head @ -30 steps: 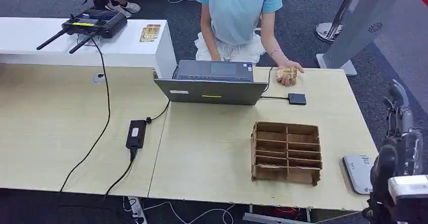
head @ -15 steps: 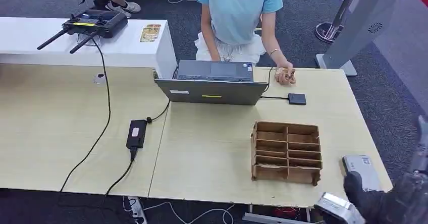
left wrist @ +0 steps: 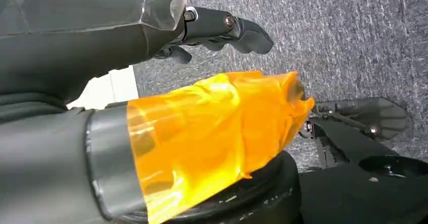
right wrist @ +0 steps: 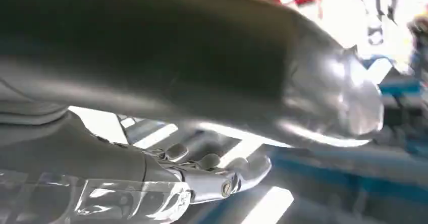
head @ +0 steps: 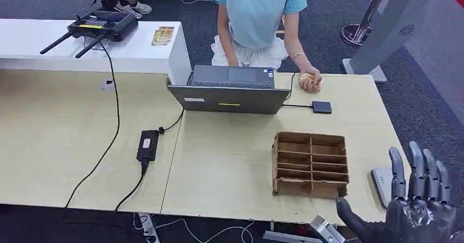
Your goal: Pass the card to the sensor for recognition and then transmit it.
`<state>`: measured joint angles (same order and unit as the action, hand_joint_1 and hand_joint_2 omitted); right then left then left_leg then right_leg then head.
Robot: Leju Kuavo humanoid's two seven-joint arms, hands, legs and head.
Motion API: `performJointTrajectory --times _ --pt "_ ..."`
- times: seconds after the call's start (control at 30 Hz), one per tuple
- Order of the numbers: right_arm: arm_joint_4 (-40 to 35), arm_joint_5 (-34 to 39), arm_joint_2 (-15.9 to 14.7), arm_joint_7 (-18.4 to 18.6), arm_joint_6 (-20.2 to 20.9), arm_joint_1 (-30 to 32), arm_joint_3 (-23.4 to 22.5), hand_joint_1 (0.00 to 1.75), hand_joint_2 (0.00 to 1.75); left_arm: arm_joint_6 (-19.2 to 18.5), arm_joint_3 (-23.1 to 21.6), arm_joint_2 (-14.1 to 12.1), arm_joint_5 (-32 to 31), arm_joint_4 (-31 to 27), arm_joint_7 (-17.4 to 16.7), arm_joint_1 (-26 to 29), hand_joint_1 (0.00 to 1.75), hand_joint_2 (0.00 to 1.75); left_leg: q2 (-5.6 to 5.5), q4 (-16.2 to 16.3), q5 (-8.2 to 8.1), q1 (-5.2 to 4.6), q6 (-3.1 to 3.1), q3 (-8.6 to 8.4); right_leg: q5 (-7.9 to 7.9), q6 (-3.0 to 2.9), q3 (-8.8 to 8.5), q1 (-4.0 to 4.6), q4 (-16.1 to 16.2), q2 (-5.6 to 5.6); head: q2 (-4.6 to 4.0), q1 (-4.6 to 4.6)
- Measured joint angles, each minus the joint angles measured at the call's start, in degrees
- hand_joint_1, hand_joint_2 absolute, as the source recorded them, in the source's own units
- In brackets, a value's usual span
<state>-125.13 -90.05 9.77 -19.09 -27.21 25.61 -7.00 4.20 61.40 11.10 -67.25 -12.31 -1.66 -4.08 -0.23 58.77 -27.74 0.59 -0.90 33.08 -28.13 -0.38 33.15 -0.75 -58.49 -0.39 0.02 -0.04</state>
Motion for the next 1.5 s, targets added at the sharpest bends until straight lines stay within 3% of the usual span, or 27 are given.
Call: performJointTrajectory --times 0.03,0.07,0.1,0.13,0.27,0.3,0.43,0.53,0.67,0.77,0.9,1.07,1.3,1.5 --pt "0.2 0.1 -0.5 4.5 1.8 -0.1 1.2 0.00 0.00 0.0 0.1 0.0 0.0 0.0 0.0 0.0 0.00 0.00 0.00 0.0 0.00 0.00 0.00 0.00 0.00 0.00 -0.01 0.00 0.0 0.00 -0.02 0.00" --pt "0.3 0.3 -0.7 6.7 2.4 -0.1 2.0 0.00 0.00 0.0 0.1 0.0 0.0 0.0 0.0 0.0 0.00 0.00 0.01 0.0 0.00 -0.01 0.00 0.01 0.00 0.00 -0.01 -0.01 0.0 0.00 -0.02 0.00" --pt "0.5 2.1 -2.0 12.1 3.9 -0.3 4.3 0.00 0.00 0.1 0.2 0.0 0.0 0.0 -0.1 0.0 0.00 0.00 0.01 0.0 0.00 -0.01 0.00 0.00 0.00 0.00 -0.01 0.00 0.0 0.00 -0.02 0.00" --pt "0.7 3.0 -2.9 14.5 4.7 -0.5 5.8 0.00 0.00 0.1 0.4 0.0 0.0 0.0 -0.1 0.0 0.00 0.00 0.02 0.0 0.00 -0.01 0.00 0.00 0.00 0.00 0.00 -0.01 0.0 0.00 -0.02 0.00" --pt "1.1 4.5 -5.5 17.2 5.2 -1.1 10.1 0.00 0.00 0.1 0.8 0.0 0.0 0.0 -0.1 -0.1 0.00 0.00 0.01 0.0 0.00 -0.01 0.00 -0.01 0.00 0.00 0.00 -0.01 0.0 -0.01 -0.02 0.00" --pt "1.1 4.6 -5.8 17.3 5.2 -1.2 10.7 0.00 1.75 0.1 0.8 0.0 0.0 0.0 -0.1 -0.1 0.00 0.00 0.01 0.0 0.00 -0.01 0.00 -0.01 0.00 0.00 0.00 -0.01 0.0 -0.01 0.00 0.00" --pt "1.4 4.1 -7.5 18.9 6.0 -1.4 12.6 0.00 1.75 0.1 0.9 0.0 -0.1 0.0 -0.2 -0.1 0.00 0.00 0.01 0.0 0.00 0.00 0.00 0.00 0.00 0.00 0.01 0.00 0.0 -0.01 -0.02 0.00" --pt "1.9 1.0 -9.4 22.8 8.2 -1.6 13.3 0.00 1.75 0.1 1.0 0.0 -0.4 0.0 -0.2 -0.1 0.00 0.00 0.01 0.0 0.00 0.00 0.00 0.00 0.00 0.00 0.00 0.00 0.0 -0.01 0.00 0.00" --pt "3.6 0.0 -15.4 31.9 13.9 -2.4 15.5 0.00 1.75 0.0 1.0 0.0 -0.9 0.0 -0.2 -0.1 0.00 0.00 0.02 0.0 0.00 -0.01 0.00 0.01 0.00 0.01 -0.01 -0.01 0.0 -0.01 -0.02 0.00" --pt "5.2 -0.1 -19.6 34.8 16.0 -2.7 17.6 0.00 1.75 -0.1 1.0 0.0 -1.1 0.0 0.0 -0.1 0.00 0.00 0.01 0.0 0.00 -0.03 0.01 0.01 0.01 0.02 -0.01 -0.03 0.0 -0.02 -0.02 0.00" --pt "6.6 0.1 -22.1 34.4 16.7 -3.1 18.8 0.00 1.75 -0.6 1.0 0.0 -1.5 0.0 0.0 -0.1 0.00 0.00 0.01 0.0 0.00 -0.02 0.01 0.00 0.01 0.01 0.00 -0.02 0.0 -0.01 0.00 -0.02" --pt "9.7 3.1 -23.7 30.5 18.1 -4.3 19.0 0.00 1.75 -1.1 1.0 0.0 -2.3 0.0 0.6 -0.1 0.00 0.00 0.02 0.0 0.00 0.00 0.01 -0.01 0.01 0.01 0.01 0.00 0.0 0.00 0.00 -0.02" --pt "13.6 4.2 -24.6 28.9 18.0 -6.2 18.7 0.00 1.75 -1.3 1.0 0.0 -3.0 0.0 0.9 -0.1 0.00 0.00 0.02 0.0 0.00 0.00 0.01 -0.01 0.01 0.01 0.00 0.00 0.0 -0.01 0.00 0.00" --pt "16.4 6.3 -24.6 25.2 15.7 -7.4 17.6 0.00 1.75 -1.8 1.0 -0.1 -3.9 0.0 1.2 -0.1 0.00 0.00 0.01 0.0 0.00 -0.01 0.01 -0.01 0.01 0.01 0.00 -0.01 0.0 -0.01 0.00 0.00"
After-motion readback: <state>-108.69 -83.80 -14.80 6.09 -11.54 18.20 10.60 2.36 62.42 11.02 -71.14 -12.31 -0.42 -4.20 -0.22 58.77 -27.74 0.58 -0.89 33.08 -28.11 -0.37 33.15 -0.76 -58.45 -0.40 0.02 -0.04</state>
